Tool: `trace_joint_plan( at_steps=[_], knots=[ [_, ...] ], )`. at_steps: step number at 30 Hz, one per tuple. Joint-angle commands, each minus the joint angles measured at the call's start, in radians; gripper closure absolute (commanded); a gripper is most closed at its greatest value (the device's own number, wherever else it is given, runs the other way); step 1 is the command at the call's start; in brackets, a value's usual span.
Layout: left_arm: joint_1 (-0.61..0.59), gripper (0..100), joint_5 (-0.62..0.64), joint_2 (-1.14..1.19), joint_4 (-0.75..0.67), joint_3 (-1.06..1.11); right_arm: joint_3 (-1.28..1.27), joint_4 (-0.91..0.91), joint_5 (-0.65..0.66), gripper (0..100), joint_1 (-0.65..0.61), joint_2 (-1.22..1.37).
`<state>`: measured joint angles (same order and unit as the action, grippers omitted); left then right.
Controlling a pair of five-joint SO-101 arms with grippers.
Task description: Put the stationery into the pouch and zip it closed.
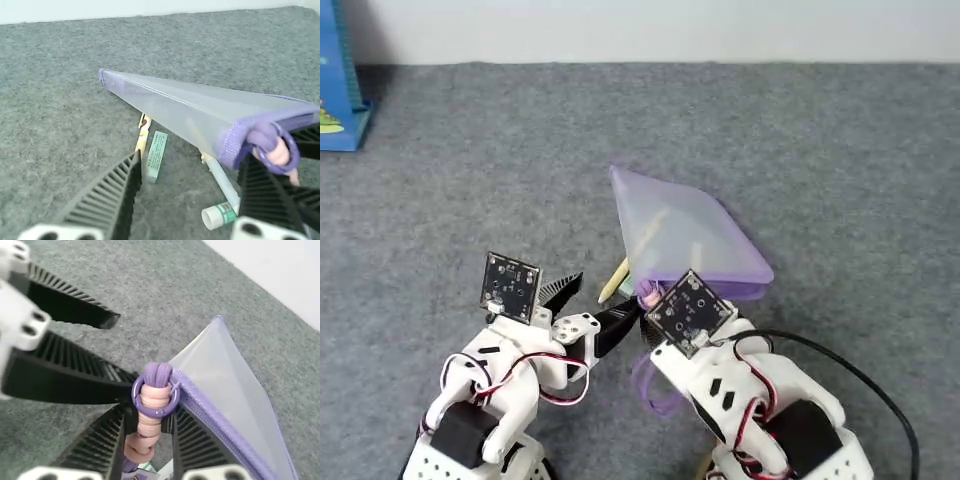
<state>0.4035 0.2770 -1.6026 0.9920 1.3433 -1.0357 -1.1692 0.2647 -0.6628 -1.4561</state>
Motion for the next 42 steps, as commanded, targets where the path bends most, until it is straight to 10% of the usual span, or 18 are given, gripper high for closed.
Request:
trace_joint_plan(
  at_steps=[1, 10, 24, 42],
  knots=[
    [0.008, 70, 0.017, -0.011, -0.034, -0.004, 0.055, -0.007, -0.011, 99.1, -0.054, 0.002],
    [0.008, 70, 0.017, -0.011, -0.12, 0.064, 0.061, -0.007, -0.011, 99.1, -0.058, 0.001],
    [0.008, 99, 0.012, -0.011, -0.189, 0.108, 0.061, -0.027, -0.009, 99.1, -0.051, 0.001],
    [-0.218, 99, 0.014, -0.011, -0.186, 0.124, 0.061, -0.035, -0.002, 99.1, 0.2, 0.001]
  ],
)
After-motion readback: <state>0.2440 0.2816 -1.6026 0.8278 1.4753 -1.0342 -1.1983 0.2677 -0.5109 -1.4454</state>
